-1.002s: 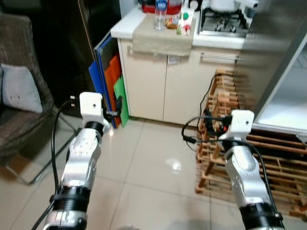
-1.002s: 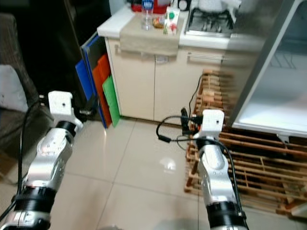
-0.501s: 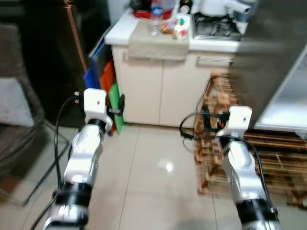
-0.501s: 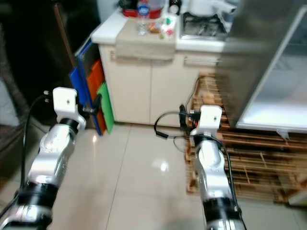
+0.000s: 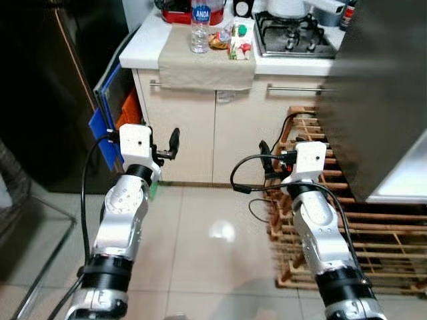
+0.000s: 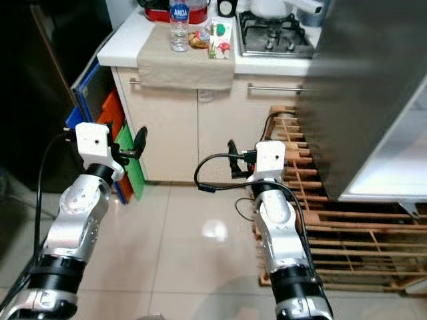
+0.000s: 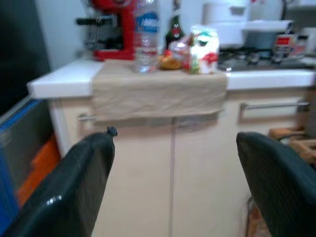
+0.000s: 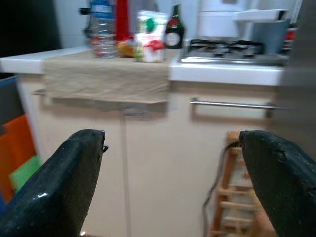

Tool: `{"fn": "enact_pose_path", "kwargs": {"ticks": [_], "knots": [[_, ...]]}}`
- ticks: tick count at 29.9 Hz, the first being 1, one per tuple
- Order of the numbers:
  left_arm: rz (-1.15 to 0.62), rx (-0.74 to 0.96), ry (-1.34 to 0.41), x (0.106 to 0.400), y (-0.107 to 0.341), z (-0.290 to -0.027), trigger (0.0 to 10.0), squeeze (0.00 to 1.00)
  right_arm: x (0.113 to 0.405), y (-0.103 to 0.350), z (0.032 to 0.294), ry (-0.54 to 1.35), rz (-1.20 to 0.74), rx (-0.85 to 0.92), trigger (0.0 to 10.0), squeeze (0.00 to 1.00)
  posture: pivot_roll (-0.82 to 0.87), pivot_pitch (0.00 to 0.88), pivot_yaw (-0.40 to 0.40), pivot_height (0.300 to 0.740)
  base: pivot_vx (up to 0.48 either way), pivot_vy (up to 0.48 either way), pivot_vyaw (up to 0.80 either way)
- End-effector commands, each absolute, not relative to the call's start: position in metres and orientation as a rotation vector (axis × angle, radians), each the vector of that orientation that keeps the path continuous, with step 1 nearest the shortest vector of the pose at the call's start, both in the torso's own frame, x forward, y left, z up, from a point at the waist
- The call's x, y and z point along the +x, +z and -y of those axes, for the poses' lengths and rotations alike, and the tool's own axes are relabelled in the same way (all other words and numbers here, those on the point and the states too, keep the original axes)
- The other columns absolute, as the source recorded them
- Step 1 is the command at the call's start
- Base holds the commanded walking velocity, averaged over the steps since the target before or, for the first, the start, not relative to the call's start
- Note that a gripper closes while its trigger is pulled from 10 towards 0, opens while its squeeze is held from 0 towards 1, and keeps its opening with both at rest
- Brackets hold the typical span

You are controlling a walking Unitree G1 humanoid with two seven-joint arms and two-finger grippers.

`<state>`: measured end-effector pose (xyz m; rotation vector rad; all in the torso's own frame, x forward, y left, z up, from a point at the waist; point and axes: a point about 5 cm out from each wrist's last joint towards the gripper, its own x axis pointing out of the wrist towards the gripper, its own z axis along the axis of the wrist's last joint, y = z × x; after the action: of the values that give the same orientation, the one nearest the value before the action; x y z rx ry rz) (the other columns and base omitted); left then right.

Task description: Restocking fridge

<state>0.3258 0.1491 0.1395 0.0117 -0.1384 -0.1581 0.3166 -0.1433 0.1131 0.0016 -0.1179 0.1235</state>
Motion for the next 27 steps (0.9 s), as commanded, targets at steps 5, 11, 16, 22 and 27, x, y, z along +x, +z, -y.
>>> {"fn": "enact_pose_path", "kwargs": {"ticks": [5,11,16,22,27], "knots": [[0.171,0.006,-0.176,0.335,0.15,-0.141,10.0,0.0,0.322,0.117,0.152,0.089,0.134,0.0,10.0,0.0,-0.05,0.0,0.03,0.74,0.48,0.0,0.0],[0.18,0.015,-0.196,0.338,0.152,-0.138,10.0,0.0,0.323,0.116,0.152,0.083,0.138,0.0,10.0,0.0,-0.05,0.0,0.036,0.74,0.48,0.0,0.0],[0.179,0.001,-0.216,0.338,0.152,-0.135,10.0,0.0,0.32,0.113,0.152,0.08,0.133,0.009,10.0,0.0,-0.06,0.0,0.051,0.74,0.468,0.0,0.0],[0.179,0.01,-0.219,0.339,0.151,-0.135,10.0,0.0,0.32,0.112,0.151,0.075,0.14,-0.002,10.0,0.0,-0.06,0.0,0.054,0.74,0.439,0.0,0.0],[0.177,-0.004,-0.23,0.34,0.153,-0.133,10.0,0.0,0.321,0.111,0.154,0.06,0.135,0.006,10.0,0.0,-0.05,0.0,0.05,0.74,0.473,0.0,0.0]]}}
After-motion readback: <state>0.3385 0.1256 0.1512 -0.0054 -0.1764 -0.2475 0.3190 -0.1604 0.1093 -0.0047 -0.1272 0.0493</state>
